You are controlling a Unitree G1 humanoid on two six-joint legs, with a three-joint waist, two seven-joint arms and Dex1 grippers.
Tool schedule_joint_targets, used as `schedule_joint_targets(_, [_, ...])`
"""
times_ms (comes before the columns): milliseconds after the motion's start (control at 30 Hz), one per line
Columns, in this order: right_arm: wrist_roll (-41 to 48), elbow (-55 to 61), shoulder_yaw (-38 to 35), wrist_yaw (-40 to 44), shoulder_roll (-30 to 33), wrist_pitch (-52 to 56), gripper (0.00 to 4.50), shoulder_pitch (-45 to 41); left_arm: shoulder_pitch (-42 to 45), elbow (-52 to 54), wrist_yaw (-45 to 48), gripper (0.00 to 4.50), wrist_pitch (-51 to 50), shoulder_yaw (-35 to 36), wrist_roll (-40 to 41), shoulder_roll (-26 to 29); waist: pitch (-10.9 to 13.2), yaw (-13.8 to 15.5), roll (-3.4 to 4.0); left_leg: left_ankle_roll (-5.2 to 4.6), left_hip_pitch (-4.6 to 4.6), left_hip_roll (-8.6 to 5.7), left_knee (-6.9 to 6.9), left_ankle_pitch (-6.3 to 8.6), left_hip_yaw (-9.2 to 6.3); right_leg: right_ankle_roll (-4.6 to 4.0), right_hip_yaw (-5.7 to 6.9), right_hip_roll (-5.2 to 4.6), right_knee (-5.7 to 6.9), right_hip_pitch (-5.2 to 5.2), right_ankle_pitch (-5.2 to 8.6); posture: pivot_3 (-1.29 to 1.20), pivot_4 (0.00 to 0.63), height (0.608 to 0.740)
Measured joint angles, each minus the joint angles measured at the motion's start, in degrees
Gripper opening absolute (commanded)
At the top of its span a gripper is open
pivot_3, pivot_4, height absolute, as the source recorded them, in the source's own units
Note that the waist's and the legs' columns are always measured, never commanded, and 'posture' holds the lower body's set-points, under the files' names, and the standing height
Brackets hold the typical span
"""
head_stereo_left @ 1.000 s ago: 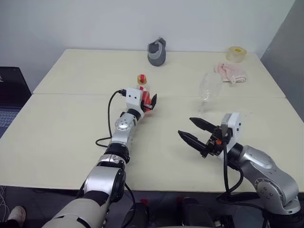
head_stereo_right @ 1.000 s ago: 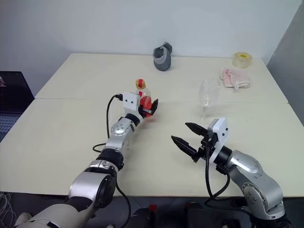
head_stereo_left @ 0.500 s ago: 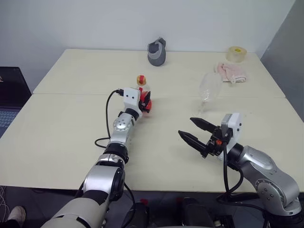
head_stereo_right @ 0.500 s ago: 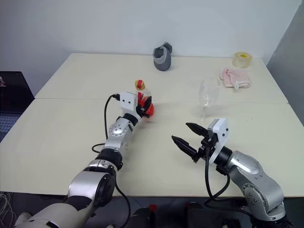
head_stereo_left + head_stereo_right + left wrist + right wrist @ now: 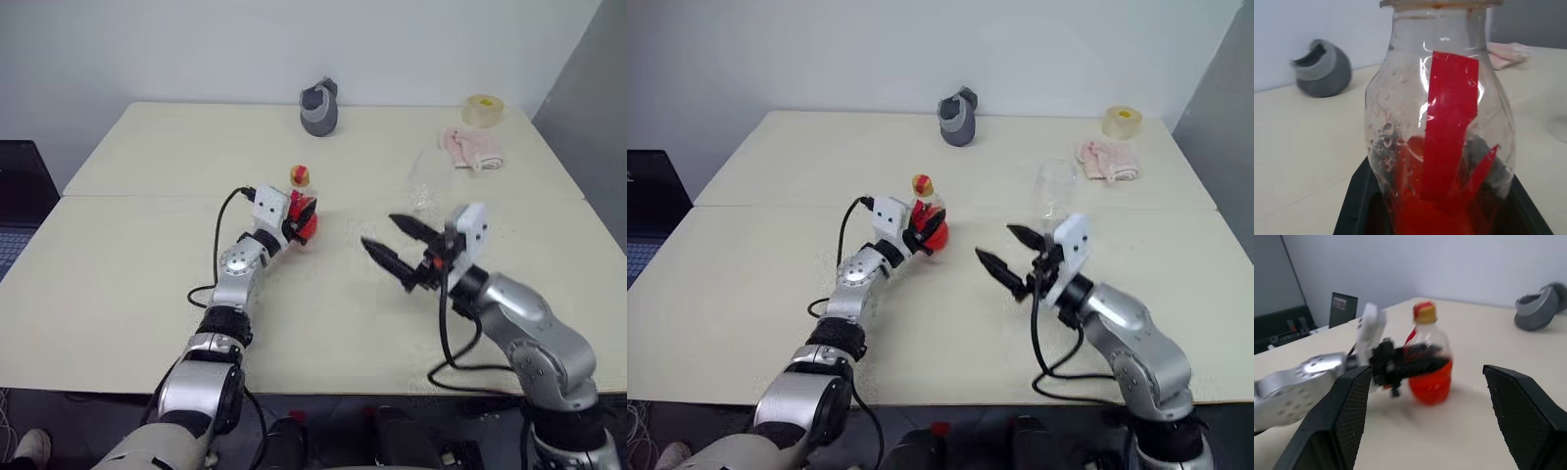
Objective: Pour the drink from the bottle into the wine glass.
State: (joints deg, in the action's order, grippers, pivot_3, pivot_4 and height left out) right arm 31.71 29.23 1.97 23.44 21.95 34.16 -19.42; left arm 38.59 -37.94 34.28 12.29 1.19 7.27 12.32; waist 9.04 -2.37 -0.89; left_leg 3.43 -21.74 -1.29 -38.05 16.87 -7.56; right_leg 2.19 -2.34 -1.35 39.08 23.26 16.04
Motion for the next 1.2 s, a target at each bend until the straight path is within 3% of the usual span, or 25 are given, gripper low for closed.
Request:
schedule_joint_targets(233, [-4.3,-9.5,3.9,-0.3,-4.4,0.0,3.88,-13.1,-3.0,17.7,8.6,1.32,-11.1,-2.3,4.8,1.9,0.0,0.1,0.00,0.01,-0.04,-0.02,-0.02,-0.01,-0.02,-0.01,0.00,-0.05,-0.03,0.02,0.00,0.00,0.150,0.740])
schedule_joint_targets(733, [-5.1,-15.5,4.1,0.4,-8.4,3.5,3.88,-18.1,-4.2,20.4,13.6,1.32,-14.6,-5.6,5.7,1.3,0.0,-0.1,0.01,0.00,-0.04,-0.01,-0.01,0.00,-0.04,-0.01,-0.03,-0.04,0.00,0.05,-0.01,0.00,0.150,0.740])
schedule_joint_targets(833, [-5.0,-15.5,3.9,1.5,-8.2,4.6,3.27,-18.2,-4.0,20.3,13.9,1.32,-14.5,-5.7,5.7,0.9,0.0,-0.1,0.01,-0.01,-0.04,-0.01,-0.01,0.00,-0.04,-0.01,-0.02,-0.04,0.00,0.05,-0.01,0.00,0.150,0.740])
schedule_joint_targets(1000, [-4.9,-15.5,3.6,2.3,-8.0,5.1,1.51,-18.3,-3.2,19.9,14.2,1.32,-14.3,-5.9,5.6,0.8,0.0,-0.2,0.01,-0.02,-0.04,-0.01,-0.01,0.01,-0.04,-0.01,-0.02,-0.04,0.00,0.05,-0.01,0.00,0.150,0.740])
schedule_joint_targets(1200, [-5.1,-15.6,3.6,2.8,-7.9,5.6,1.35,-18.9,-3.3,19.9,14.6,1.32,-14.3,-6.0,5.6,1.0,0.0,-0.4,0.01,-0.02,-0.04,0.00,0.00,0.01,-0.05,-0.01,-0.03,-0.04,0.01,0.06,-0.01,0.00,0.150,0.740])
